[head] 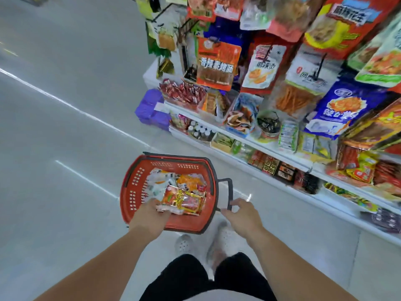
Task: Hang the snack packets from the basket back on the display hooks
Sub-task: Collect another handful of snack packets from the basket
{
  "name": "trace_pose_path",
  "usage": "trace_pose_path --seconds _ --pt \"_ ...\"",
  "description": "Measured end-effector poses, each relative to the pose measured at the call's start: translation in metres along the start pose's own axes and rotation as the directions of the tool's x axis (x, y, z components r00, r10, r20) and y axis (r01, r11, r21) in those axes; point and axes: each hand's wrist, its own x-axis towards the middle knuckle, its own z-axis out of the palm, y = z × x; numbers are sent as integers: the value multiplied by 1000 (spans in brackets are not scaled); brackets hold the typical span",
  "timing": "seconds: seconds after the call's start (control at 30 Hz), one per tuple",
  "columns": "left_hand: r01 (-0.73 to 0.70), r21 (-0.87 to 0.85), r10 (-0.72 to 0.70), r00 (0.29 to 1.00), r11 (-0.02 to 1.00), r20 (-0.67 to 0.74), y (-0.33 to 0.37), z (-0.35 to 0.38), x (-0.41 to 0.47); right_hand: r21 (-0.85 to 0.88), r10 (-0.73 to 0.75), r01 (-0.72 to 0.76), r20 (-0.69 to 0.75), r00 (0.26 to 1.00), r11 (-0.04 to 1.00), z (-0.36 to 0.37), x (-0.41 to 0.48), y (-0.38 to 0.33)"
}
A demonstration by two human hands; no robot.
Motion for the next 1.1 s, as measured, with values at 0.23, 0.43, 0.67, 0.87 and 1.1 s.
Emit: trace_pose_path --seconds 0.23,0.43,0.67,0.87,1.1 --pt "19 102 -27 997 995 71 -18 -9 65 -138 -30 46 120 992 989 46 65 -50" --pt "-136 360 81 983 923 166 -35 4 144 -193 -33 54 113 993 980 92 128 -75" --pt "-271 478 153 950 836 271 -91 66 311 -241 37 -8 116 993 970 201 248 -67" --pt "-349 572 159 921 742 357 -148 150 433 -393 98 -7 213 972 919 308 367 -39" --pt "-380 611 202 918 694 341 -195 212 513 -452 -30 114 190 981 885 380 444 3"
